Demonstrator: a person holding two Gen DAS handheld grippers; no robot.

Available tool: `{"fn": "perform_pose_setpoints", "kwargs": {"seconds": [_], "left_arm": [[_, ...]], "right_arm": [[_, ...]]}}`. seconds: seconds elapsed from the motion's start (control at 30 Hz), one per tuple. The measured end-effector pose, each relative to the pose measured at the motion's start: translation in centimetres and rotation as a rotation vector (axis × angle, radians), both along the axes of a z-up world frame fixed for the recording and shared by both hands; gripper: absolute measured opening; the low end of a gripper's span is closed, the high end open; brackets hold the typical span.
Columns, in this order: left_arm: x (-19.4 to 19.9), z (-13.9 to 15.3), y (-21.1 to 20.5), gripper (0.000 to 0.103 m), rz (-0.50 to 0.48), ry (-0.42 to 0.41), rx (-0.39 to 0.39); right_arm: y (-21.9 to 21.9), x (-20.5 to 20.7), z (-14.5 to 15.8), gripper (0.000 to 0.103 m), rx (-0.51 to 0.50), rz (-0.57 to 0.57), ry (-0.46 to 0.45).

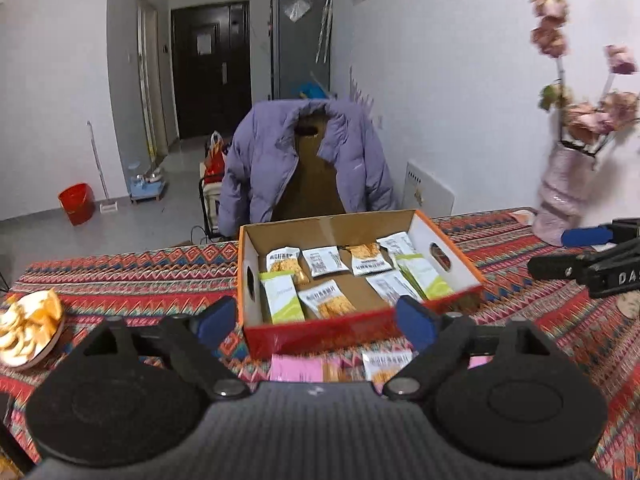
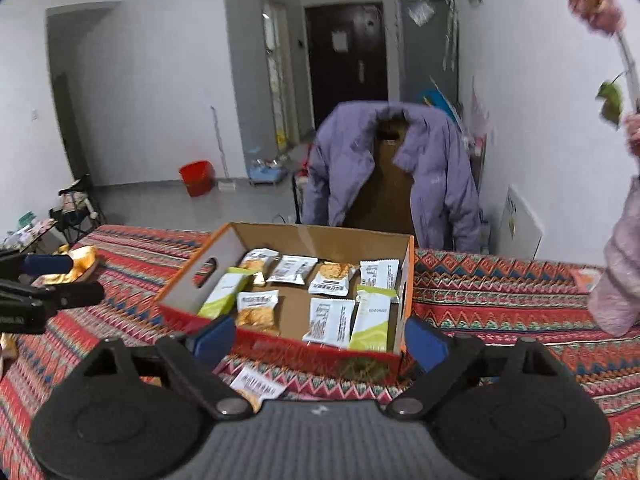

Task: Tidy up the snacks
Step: 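Withdraw both open tools from the box back to the snack pile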

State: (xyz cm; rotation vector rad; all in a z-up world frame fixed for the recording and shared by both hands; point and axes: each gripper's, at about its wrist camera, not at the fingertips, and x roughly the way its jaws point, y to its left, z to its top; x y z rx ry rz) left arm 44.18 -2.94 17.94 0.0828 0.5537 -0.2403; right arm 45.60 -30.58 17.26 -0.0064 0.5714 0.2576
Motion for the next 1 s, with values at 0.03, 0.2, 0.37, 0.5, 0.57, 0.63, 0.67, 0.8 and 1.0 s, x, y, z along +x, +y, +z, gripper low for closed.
{"fn": "perform_pose_setpoints", "kwargs": {"seconds": [0.03,0.2,0.37,0.5,0.57,0.63,0.67,0.8,1.0], "left_arm": [[-1.9,0.0,0.3,0.096,0.002,-0.021,-0.007],[-9.4,-0.4,1.1,0.101,0.01,-0.13,0.013],[-16.7,-1.7,1.4,0.103,0.032,-0.243,0.068],[-21.6,-4.2,1.4,0.103,0.072,-0.261,0.066],[-23.8,-5.8,1.4,0.103,0.078,-0.25,0.051],[-25.6,-7.3,1.5,0.103,0.109,-0.233,0.036],[-26.4,-8.1,1.5,0.103,0.123,-0.216,0.031],[-28.0,-10.6,1.7,0.103,0.117,-0.162,0.059],[-26.9,-11.6,2.3,0.103,0.157,-0.111,0.064]], "right_arm": [[-0.1,-1.3,0.1,0.1,0.001,0.001,-0.022],[-0.3,-8.9,-0.3,0.101,0.006,0.049,-0.122],[0.3,-16.2,-1.8,0.103,-0.047,0.054,-0.236],[0.8,-21.4,-4.0,0.103,-0.1,0.037,-0.286],[0.9,-23.4,-5.6,0.103,-0.122,0.041,-0.284],[0.8,-25.4,-7.5,0.103,-0.102,0.033,-0.259],[0.7,-26.0,-8.4,0.103,-0.083,0.031,-0.24],[0.2,-28.0,-11.9,0.103,-0.011,0.004,-0.159],[0.2,-27.7,-13.8,0.103,-0.018,-0.034,-0.101]]}}
